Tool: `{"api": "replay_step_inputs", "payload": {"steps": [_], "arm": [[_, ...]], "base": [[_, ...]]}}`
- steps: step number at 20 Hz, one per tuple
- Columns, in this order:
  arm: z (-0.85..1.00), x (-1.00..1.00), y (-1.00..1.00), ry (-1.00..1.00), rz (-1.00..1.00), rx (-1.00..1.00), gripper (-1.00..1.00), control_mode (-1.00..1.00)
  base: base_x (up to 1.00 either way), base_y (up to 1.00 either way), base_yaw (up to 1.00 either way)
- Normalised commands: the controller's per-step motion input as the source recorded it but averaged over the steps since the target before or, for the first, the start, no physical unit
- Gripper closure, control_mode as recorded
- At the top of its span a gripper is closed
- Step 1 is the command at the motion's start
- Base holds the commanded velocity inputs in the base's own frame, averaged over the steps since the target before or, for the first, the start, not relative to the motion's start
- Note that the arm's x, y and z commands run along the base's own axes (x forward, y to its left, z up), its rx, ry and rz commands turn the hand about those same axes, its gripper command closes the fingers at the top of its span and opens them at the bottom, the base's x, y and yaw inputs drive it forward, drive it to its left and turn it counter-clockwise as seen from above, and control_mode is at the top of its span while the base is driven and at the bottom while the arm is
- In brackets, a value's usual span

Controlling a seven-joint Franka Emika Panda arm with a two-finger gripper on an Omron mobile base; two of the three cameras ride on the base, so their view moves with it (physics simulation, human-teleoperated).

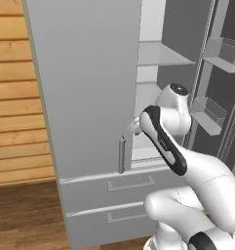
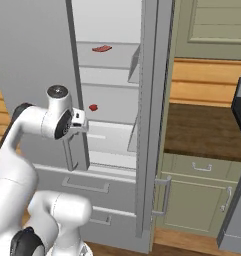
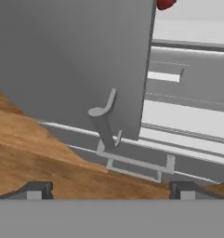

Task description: Take the strawberry from the fridge and place it on top of the pancake, located on the dining counter.

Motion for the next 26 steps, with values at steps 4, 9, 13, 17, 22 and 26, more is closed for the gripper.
{"api": "replay_step_inputs", "payload": {"steps": [4, 9, 13, 17, 22, 26], "arm": [[-0.02, 0.53, 0.56, 0.0, -0.59, 0.0, -1.0, -1.0], [-0.05, 0.71, 0.59, 0.03, -0.37, -0.09, -1.0, -1.0], [-0.47, 0.74, 0.09, -0.01, -0.11, 0.0, -1.0, -1.0], [-0.63, 0.45, -0.14, 0.18, 0.0, 0.0, -1.0, -1.0], [-0.43, 0.22, -0.01, 0.1, 0.0, 0.0, -1.0, -1.0], [-0.19, 0.07, 0.04, 0.0, 0.0, 0.0, -1.0, -1.0]], "base": [[0.0, 0.0, 0.0], [0.0, 0.0, 0.0], [0.0, 0.0, 0.0], [0.0, 0.0, 0.0], [0.0, 0.0, 0.0], [0.0, 0.0, 0.0]]}}
